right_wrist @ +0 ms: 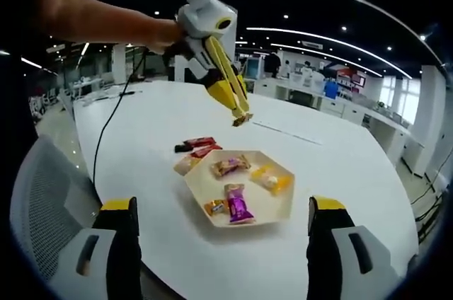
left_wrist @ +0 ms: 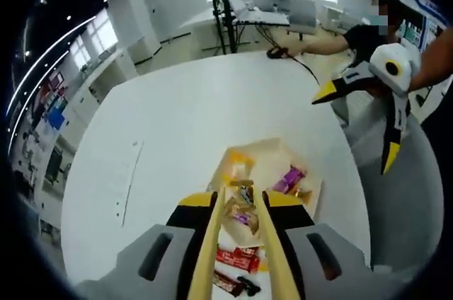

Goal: Place the target food into the container with the food tongs after gripping and lifting it, then release it inside without dropping or visibly crushing the food.

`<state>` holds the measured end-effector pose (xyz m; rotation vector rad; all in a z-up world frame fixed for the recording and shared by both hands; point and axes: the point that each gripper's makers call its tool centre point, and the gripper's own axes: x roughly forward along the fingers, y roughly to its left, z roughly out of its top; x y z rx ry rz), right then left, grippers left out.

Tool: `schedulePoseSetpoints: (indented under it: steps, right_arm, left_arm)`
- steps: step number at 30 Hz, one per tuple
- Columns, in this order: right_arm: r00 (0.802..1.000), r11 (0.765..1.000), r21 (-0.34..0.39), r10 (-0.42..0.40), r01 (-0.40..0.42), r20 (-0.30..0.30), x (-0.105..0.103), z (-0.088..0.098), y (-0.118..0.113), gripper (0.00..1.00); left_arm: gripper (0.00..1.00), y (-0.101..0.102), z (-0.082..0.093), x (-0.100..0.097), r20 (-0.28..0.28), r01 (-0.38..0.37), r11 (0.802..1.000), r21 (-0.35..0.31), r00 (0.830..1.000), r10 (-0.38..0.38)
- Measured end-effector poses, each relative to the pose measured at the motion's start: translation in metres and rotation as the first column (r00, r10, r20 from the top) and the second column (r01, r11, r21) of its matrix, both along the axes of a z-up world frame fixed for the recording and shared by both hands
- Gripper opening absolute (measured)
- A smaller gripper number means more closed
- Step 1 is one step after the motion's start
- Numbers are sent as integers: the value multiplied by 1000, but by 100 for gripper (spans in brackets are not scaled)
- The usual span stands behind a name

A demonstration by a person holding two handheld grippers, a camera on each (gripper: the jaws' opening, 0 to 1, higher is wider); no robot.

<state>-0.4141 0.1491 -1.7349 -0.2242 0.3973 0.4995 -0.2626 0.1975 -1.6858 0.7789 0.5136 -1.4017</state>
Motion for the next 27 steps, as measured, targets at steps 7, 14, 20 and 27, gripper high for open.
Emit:
schedulePoseSetpoints:
  steps: [7, 14, 20, 27]
  right_arm:
    - [1000, 1000, 1, -3, 3, 2, 0, 1, 0, 98]
    - [1000, 1000, 2, 2, -2, -10, -1, -2, 0, 97]
    - [1000, 1000, 3, 8, -8, -14, -1, -3, 0, 97]
    - [999, 1000, 10, 15, -15, -35, -2, -8, 1, 97]
  left_arm:
    - [25, -1, 3, -3, -12, 14, 1000, -11, 1000, -14]
    - [26, 0, 10, -3, -16, -1, 999, -47, 1000, 1]
    - [26, 8, 7, -4, -50, -34, 998, -46, 998, 32]
    - [26, 18, 5, -4, -78, -63, 995, -72, 995, 57]
